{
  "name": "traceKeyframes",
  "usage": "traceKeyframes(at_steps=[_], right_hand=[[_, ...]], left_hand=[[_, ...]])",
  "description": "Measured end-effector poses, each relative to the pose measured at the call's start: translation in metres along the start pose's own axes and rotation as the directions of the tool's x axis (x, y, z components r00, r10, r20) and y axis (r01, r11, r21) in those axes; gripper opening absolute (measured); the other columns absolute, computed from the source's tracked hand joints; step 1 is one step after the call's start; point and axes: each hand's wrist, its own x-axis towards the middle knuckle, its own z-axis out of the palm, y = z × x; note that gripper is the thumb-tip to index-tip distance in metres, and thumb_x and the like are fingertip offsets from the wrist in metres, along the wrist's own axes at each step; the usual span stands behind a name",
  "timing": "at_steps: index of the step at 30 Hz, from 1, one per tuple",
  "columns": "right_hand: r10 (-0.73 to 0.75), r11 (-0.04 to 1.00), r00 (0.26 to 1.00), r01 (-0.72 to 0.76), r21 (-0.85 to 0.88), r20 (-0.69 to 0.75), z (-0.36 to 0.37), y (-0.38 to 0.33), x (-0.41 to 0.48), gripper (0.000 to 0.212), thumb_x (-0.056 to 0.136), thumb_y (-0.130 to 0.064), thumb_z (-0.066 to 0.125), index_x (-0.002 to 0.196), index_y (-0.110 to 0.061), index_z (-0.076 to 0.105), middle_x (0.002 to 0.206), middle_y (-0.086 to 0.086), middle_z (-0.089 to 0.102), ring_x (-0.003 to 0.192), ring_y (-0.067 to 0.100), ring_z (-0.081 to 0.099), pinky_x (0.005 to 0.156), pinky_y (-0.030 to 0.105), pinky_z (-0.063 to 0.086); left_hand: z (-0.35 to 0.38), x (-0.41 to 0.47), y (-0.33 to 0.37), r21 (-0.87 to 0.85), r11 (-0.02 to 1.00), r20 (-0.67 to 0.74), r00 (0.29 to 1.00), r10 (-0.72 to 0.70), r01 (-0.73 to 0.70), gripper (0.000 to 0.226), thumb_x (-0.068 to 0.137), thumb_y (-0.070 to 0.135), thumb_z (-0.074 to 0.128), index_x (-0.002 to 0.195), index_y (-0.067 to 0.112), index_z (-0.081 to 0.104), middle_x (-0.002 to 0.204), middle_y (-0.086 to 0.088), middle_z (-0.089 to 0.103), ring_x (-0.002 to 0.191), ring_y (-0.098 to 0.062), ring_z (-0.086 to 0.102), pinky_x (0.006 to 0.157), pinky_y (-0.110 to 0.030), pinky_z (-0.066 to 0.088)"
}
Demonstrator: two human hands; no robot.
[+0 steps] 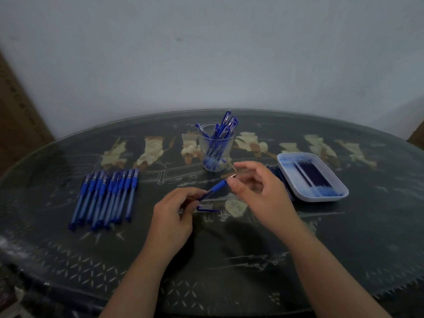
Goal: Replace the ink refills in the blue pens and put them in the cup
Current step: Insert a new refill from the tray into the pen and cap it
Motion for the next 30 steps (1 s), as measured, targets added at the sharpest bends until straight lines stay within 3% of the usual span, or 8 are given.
traceKeyframes(at_steps=[3,7,10,13,17,22,27,30], right_hand=[[-0.025,0.999,1.000,0.025,0.031,0.005,-0.0012,0.0024,0.0018,0.026,0.090,-0.015,0.069,0.112,-0.028,0.068,0.099,-0.009,0.073,0.096,0.007,0.068,0.091,0.039,0.057],[-0.004,1.000,0.999,0.003,-0.013,-0.053,0.0014,0.0024,0.0020,0.010,0.085,-0.029,0.073,0.090,-0.023,0.069,0.085,-0.006,0.071,0.081,0.004,0.066,0.079,0.026,0.056],[0.009,1.000,0.999,-0.010,-0.012,-0.050,0.0010,0.0020,0.0016,0.023,0.083,-0.036,0.074,0.103,-0.028,0.065,0.088,-0.007,0.070,0.083,0.004,0.065,0.076,0.022,0.055],[-0.026,1.000,1.000,0.026,0.015,-0.016,-0.0001,0.0032,0.0020,0.028,0.087,-0.020,0.072,0.113,-0.030,0.066,0.093,-0.011,0.071,0.090,0.002,0.066,0.081,0.020,0.054],[-0.022,1.000,0.997,0.020,-0.022,-0.077,0.0025,0.0020,0.0018,0.014,0.081,-0.029,0.076,0.086,-0.018,0.069,0.080,-0.005,0.070,0.074,0.000,0.063,0.069,0.016,0.049],[-0.015,0.999,0.999,0.016,0.035,-0.032,0.0008,0.0039,0.0017,0.030,0.083,-0.024,0.076,0.110,-0.032,0.064,0.090,-0.005,0.071,0.086,0.005,0.067,0.079,0.021,0.054],[-0.024,1.000,0.995,0.023,-0.016,-0.099,0.0043,0.0045,0.0018,0.016,0.080,-0.030,0.078,0.085,-0.019,0.067,0.077,-0.006,0.068,0.071,0.000,0.062,0.066,0.015,0.049],[-0.006,1.000,0.998,0.007,0.024,-0.067,0.0035,0.0055,0.0015,0.022,0.083,-0.032,0.075,0.102,-0.027,0.066,0.087,-0.006,0.070,0.082,0.002,0.065,0.074,0.020,0.054]], left_hand=[[-0.0005,0.0002,0.0011,0.002,1.000,0.004,1.000,0.001,-0.001,0.044,0.082,-0.008,0.068,0.100,0.032,0.068,0.099,0.021,0.065,0.096,0.004,0.062,0.084,-0.008,0.046],[-0.0009,-0.0001,0.0024,0.001,1.000,0.013,1.000,-0.008,0.008,0.043,0.082,-0.009,0.068,0.101,0.030,0.068,0.099,0.020,0.065,0.096,0.005,0.061,0.083,-0.006,0.044],[-0.0014,0.0001,0.0027,0.001,1.000,0.015,1.000,-0.006,0.006,0.042,0.082,-0.009,0.067,0.101,0.029,0.069,0.098,0.020,0.065,0.096,0.006,0.061,0.083,-0.005,0.044],[-0.0014,0.0002,0.0032,-0.003,1.000,0.016,1.000,-0.008,0.008,0.042,0.082,-0.009,0.067,0.100,0.029,0.069,0.098,0.020,0.065,0.096,0.006,0.061,0.083,-0.005,0.044],[-0.0010,-0.0002,0.0035,-0.005,1.000,0.014,1.000,-0.010,0.010,0.043,0.081,-0.009,0.067,0.100,0.030,0.069,0.098,0.022,0.065,0.095,0.006,0.061,0.083,-0.004,0.043],[-0.0011,0.0003,0.0036,-0.008,1.000,0.017,1.000,-0.013,0.013,0.044,0.082,-0.008,0.068,0.100,0.032,0.068,0.098,0.020,0.066,0.095,0.004,0.062,0.083,-0.007,0.046],[-0.0007,-0.0003,0.0023,-0.019,1.000,0.018,1.000,-0.020,0.020,0.044,0.082,-0.008,0.068,0.099,0.032,0.068,0.098,0.020,0.066,0.096,0.003,0.063,0.084,-0.008,0.046],[-0.0009,0.0002,0.0026,-0.018,1.000,0.018,1.000,-0.020,0.020,0.043,0.082,-0.009,0.068,0.099,0.030,0.069,0.098,0.020,0.066,0.096,0.004,0.062,0.084,-0.006,0.045]])
